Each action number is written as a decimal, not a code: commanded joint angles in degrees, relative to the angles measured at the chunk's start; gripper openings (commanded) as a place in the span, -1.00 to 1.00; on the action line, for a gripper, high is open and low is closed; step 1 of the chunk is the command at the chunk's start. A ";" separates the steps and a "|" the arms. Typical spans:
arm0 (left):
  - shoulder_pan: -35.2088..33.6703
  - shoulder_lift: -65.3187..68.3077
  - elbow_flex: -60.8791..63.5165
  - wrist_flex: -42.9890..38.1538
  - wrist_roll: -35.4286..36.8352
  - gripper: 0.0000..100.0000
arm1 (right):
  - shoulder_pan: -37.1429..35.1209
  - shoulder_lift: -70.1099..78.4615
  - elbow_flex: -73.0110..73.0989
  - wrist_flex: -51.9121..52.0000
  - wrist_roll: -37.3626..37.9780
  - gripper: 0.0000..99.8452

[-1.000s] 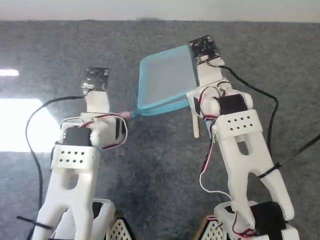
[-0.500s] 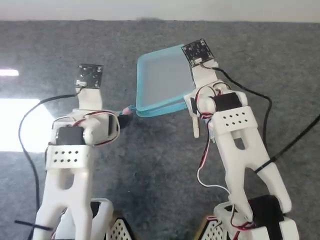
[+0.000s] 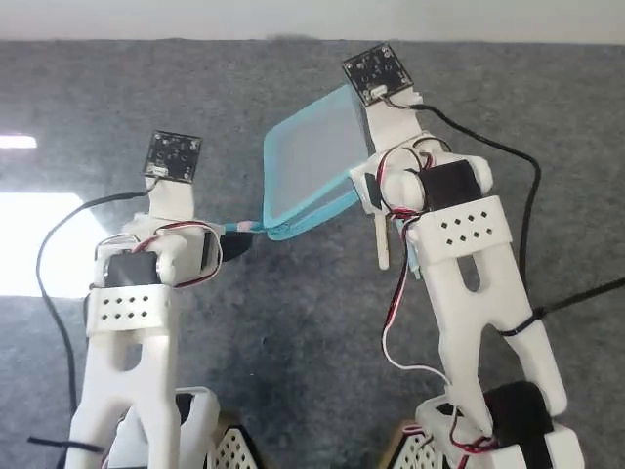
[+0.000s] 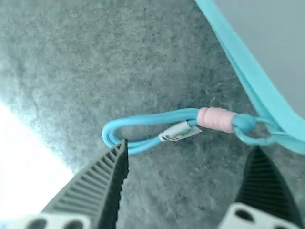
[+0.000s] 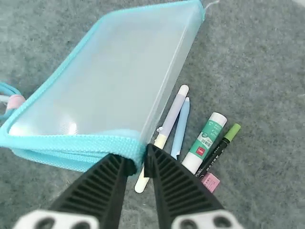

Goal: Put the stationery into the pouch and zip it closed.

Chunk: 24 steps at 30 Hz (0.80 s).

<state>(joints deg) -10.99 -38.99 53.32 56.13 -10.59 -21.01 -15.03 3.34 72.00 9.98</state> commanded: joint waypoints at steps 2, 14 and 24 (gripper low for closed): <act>0.18 -0.62 0.31 -1.14 -8.35 -0.25 | -0.04 -2.07 -5.89 2.24 1.49 -0.99; 10.46 -34.46 1.19 14.86 -18.46 -0.20 | -0.13 -1.98 -5.80 2.15 1.41 -0.99; 14.51 -33.76 12.18 1.41 -12.22 -0.20 | -3.91 -3.91 -7.03 8.75 5.10 -0.99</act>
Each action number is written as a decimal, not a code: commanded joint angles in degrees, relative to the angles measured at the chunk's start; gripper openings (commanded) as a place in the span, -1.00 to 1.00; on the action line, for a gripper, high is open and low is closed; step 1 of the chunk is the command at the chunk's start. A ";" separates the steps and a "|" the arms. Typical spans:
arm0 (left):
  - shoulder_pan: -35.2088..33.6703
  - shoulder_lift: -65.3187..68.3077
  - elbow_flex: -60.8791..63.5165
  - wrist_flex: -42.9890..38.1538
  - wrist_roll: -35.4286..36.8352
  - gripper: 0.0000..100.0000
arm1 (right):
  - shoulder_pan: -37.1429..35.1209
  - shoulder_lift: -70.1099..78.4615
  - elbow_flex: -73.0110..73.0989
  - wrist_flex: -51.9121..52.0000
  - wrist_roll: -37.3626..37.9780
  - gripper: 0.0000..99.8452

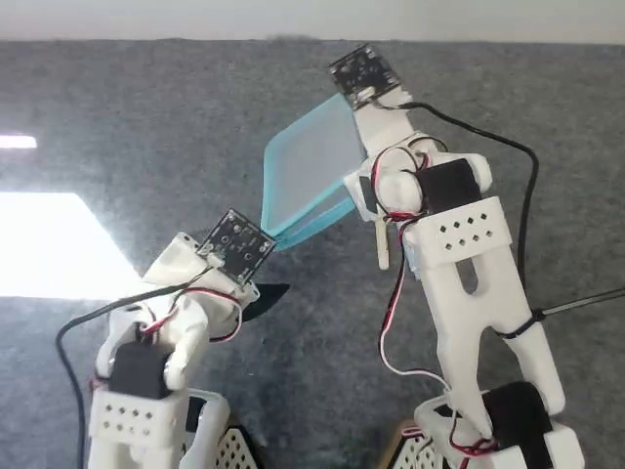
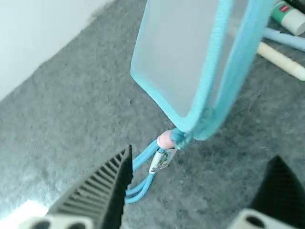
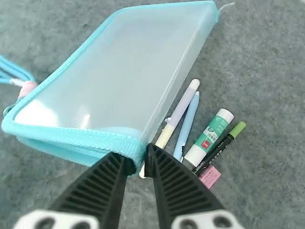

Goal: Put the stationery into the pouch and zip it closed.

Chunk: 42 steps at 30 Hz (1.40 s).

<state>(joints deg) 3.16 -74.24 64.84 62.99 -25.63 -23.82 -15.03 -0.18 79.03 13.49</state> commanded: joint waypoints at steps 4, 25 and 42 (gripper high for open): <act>0.00 3.34 2.07 -9.41 2.99 -0.20 | -2.24 -4.44 -6.86 5.93 1.93 -0.99; -1.32 3.16 -12.00 11.16 19.16 -0.20 | 2.86 0.48 -6.95 -3.47 -2.20 -0.99; -1.14 3.69 -4.26 1.58 24.79 -0.20 | 42.42 4.88 -20.66 -11.38 -16.00 -0.99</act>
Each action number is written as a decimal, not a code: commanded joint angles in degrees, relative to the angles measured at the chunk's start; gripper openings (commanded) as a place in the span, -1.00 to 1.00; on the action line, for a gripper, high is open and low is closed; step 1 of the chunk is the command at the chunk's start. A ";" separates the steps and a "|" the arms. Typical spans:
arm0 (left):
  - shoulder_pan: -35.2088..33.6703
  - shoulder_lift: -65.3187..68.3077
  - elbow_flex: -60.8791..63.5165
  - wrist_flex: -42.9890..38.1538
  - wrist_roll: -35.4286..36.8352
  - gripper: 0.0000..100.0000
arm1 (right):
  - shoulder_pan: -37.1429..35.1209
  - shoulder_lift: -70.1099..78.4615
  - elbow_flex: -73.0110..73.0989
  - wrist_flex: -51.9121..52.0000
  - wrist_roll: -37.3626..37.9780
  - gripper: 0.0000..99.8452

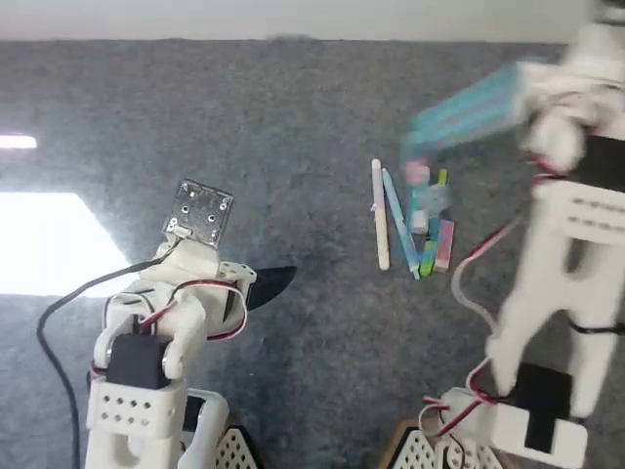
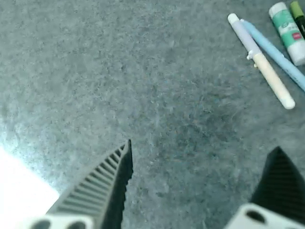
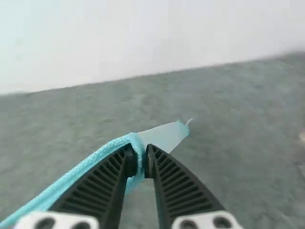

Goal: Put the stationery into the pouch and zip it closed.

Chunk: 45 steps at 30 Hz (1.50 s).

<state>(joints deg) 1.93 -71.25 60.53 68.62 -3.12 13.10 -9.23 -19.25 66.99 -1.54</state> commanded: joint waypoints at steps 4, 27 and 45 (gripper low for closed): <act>1.14 0.79 -0.13 -6.95 5.63 -0.20 | 9.27 -0.92 6.59 1.10 0.18 -0.99; 17.93 84.22 -67.03 7.74 22.86 -0.30 | 2.33 -31.87 51.25 4.35 12.40 -0.99; 21.27 117.27 -93.41 10.99 34.11 -0.32 | 6.90 -31.96 51.16 3.82 12.92 -0.99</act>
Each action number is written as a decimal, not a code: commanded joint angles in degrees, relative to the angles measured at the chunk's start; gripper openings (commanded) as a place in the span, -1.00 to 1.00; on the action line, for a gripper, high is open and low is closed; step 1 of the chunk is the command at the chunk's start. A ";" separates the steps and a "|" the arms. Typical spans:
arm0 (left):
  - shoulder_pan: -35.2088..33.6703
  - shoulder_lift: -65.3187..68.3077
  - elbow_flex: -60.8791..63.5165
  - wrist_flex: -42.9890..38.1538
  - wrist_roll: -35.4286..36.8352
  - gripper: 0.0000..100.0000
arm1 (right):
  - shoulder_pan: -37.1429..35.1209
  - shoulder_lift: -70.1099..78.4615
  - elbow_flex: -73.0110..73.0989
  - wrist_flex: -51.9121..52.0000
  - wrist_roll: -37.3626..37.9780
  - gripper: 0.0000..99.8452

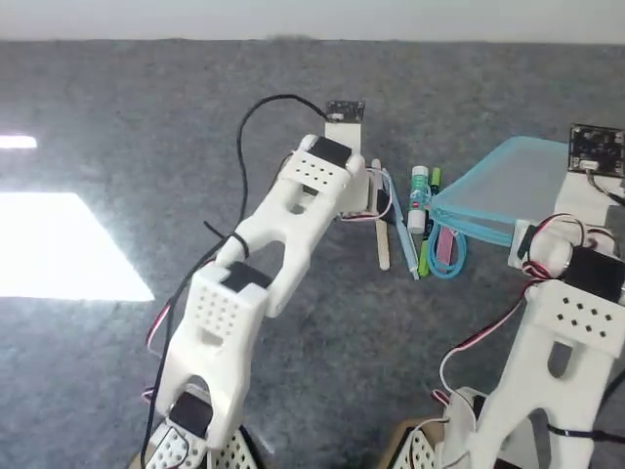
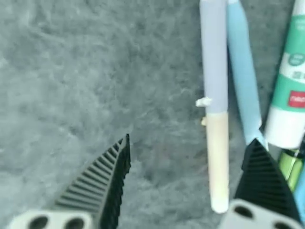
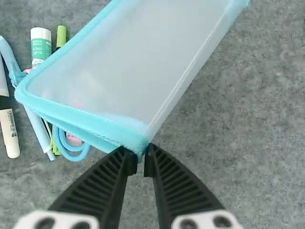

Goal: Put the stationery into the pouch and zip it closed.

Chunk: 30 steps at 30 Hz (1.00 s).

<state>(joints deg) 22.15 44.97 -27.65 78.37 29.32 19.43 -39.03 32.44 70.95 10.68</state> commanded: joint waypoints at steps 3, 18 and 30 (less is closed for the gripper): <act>1.49 5.54 -8.48 2.02 1.58 -0.39 | 0.57 -2.15 -0.53 0.04 0.70 -0.99; 1.76 20.92 -35.74 21.54 -5.54 -0.98 | 0.57 -2.15 -0.53 0.13 0.79 -0.99; -0.53 4.66 -31.60 22.42 -10.37 -0.98 | 0.57 -2.15 -0.62 -0.22 2.20 -0.99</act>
<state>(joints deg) 22.07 61.23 -61.67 98.42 20.88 19.43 -39.03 32.44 71.03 11.91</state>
